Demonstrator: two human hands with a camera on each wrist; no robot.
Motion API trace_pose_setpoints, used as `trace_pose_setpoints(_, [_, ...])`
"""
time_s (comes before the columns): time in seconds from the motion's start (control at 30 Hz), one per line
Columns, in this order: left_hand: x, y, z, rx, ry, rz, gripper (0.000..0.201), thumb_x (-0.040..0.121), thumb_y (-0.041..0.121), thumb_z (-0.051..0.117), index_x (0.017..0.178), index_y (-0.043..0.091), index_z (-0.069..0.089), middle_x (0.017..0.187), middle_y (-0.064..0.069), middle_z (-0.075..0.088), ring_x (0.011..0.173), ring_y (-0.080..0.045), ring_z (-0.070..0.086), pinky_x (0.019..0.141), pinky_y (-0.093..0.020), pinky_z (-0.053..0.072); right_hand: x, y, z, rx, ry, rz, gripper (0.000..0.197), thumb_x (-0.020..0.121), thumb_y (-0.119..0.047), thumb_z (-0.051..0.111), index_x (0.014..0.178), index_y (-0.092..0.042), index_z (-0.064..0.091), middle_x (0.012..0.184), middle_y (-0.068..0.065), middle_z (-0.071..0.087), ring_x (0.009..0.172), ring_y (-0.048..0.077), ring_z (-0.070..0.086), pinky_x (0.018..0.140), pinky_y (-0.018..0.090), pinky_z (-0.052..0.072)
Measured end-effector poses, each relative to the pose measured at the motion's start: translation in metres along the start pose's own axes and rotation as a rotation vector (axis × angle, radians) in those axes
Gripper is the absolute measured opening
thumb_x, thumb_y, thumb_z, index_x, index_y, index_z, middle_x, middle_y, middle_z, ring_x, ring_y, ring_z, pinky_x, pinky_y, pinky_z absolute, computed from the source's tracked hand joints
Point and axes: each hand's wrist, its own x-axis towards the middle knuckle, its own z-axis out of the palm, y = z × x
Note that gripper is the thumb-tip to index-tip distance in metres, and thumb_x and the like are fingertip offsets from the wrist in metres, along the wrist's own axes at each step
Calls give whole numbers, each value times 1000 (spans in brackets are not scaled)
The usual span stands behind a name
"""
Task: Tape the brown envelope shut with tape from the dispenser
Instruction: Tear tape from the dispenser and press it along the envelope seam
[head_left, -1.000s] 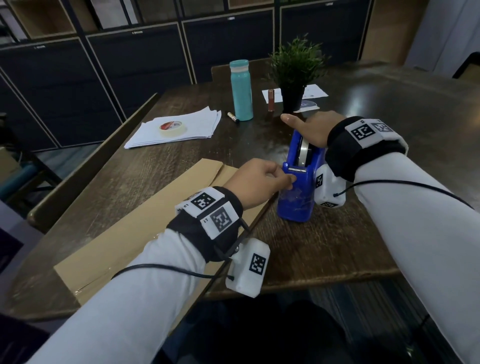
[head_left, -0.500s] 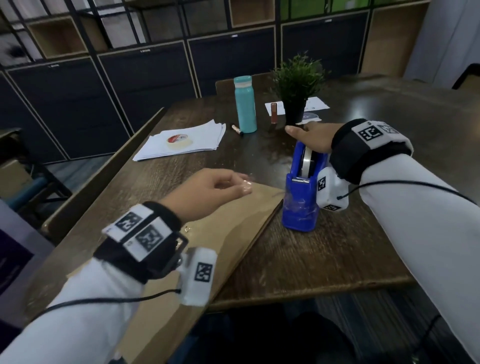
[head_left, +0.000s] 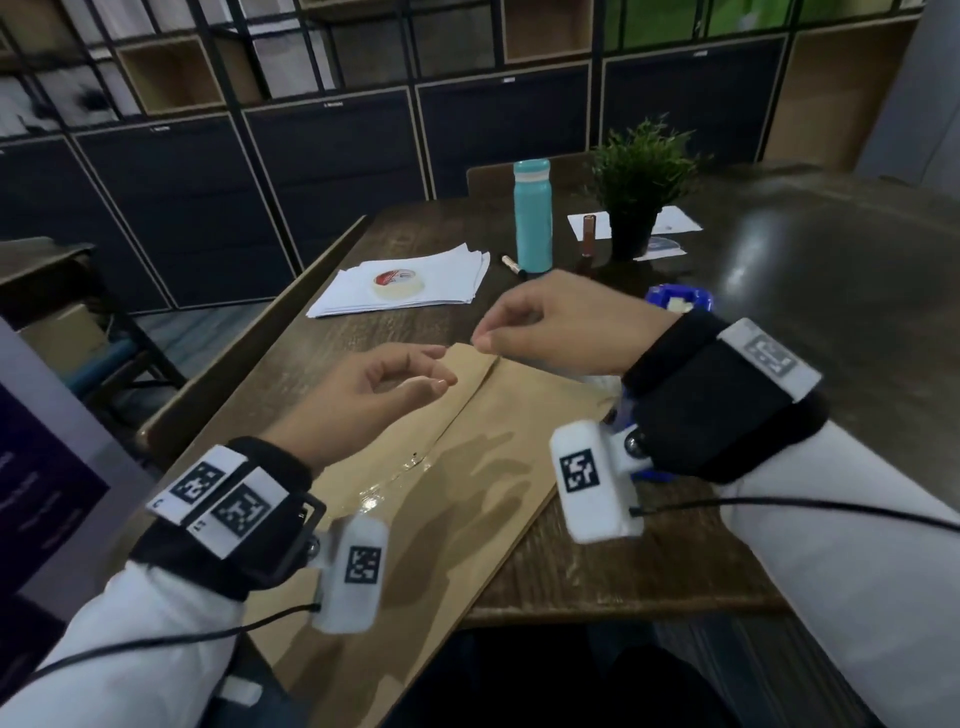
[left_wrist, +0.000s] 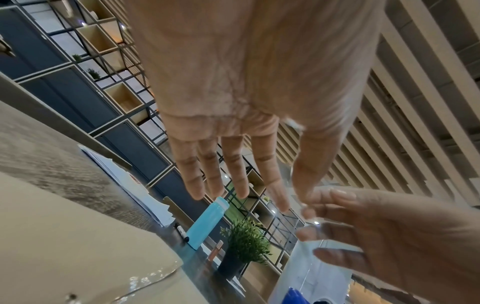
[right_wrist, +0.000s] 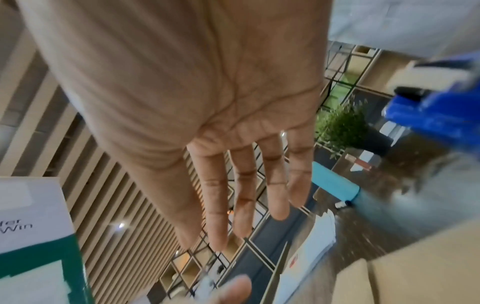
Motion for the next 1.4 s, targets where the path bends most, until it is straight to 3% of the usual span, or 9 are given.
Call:
trace_pose_setpoints(0.27, [-6, -10, -8, 46, -21, 5, 28, 70, 52, 63, 91, 37, 73, 127, 16, 59, 120, 0, 53, 109, -43, 38, 21, 2, 44, 209, 41, 20, 23, 86, -30, 68, 96, -10, 74, 98, 5, 73, 93, 21, 66, 83, 31, 50])
trace_pose_setpoints(0.43, [-7, -13, -7, 32, -20, 7, 31, 69, 51, 62, 91, 33, 74, 126, 16, 61, 119, -3, 54, 109, -44, 39, 24, -3, 50, 226, 83, -1, 14, 86, -25, 68, 91, -12, 72, 80, -6, 64, 73, 5, 56, 70, 19, 45])
trace_pose_setpoints(0.6, [-8, -15, -8, 21, -14, -5, 33, 68, 53, 61, 92, 34, 74, 124, 16, 61, 117, 0, 55, 108, -40, 39, 26, -5, 53, 176, 109, -20, 9, 88, -24, 66, 87, -16, 70, 77, -9, 62, 73, 4, 55, 62, 13, 41])
trace_pose_setpoints(0.73, [-8, -16, -8, 8, -24, -35, 24, 75, 40, 62, 97, 34, 71, 118, 16, 65, 109, 2, 58, 106, -37, 40, 25, -7, 57, 110, 161, -56, 9, 88, -26, 63, 81, -21, 65, 79, -14, 59, 87, 9, 59, 65, 15, 41])
trace_pose_setpoints(0.93, [-6, -17, -9, 7, -84, -81, 26, 85, 26, 61, 97, 48, 64, 95, 31, 65, 97, 6, 58, 103, -36, 41, 26, -8, 62, 1, 234, -115, 8, 90, -22, 60, 82, -21, 61, 97, -9, 56, 95, 10, 55, 77, 25, 42])
trace_pose_setpoints(1.07, [1, -21, -15, 113, -100, -153, 33, 93, 21, 56, 105, 52, 57, 120, 19, 58, 106, -4, 55, 106, -42, 41, 27, -7, 64, 3, 286, -133, 7, 91, -23, 59, 85, -19, 61, 99, -6, 59, 95, 12, 57, 82, 30, 48])
trace_pose_setpoints(1.2, [6, -31, -21, 360, -253, -334, 32, 98, 25, 45, 110, 48, 63, 134, 10, 56, 123, -12, 51, 111, -42, 35, 33, 1, 60, 69, 285, -63, 9, 91, -24, 59, 87, -17, 63, 87, -9, 62, 86, 8, 58, 71, 20, 42])
trace_pose_setpoints(1.3, [11, -39, -15, 607, -333, -383, 32, 98, 29, 43, 124, 36, 61, 137, 7, 56, 122, -15, 52, 110, -41, 36, 37, 11, 60, 120, 233, 8, 13, 91, -22, 60, 87, -11, 66, 73, -17, 57, 73, 1, 53, 63, 17, 39])
trace_pose_setpoints(1.4, [12, -40, -11, 714, -396, -411, 32, 98, 31, 43, 124, 36, 60, 135, 8, 58, 120, -16, 55, 109, -38, 38, 41, 20, 61, 153, 182, 67, 21, 91, -23, 61, 94, -3, 67, 72, -13, 57, 66, -1, 50, 56, 12, 38])
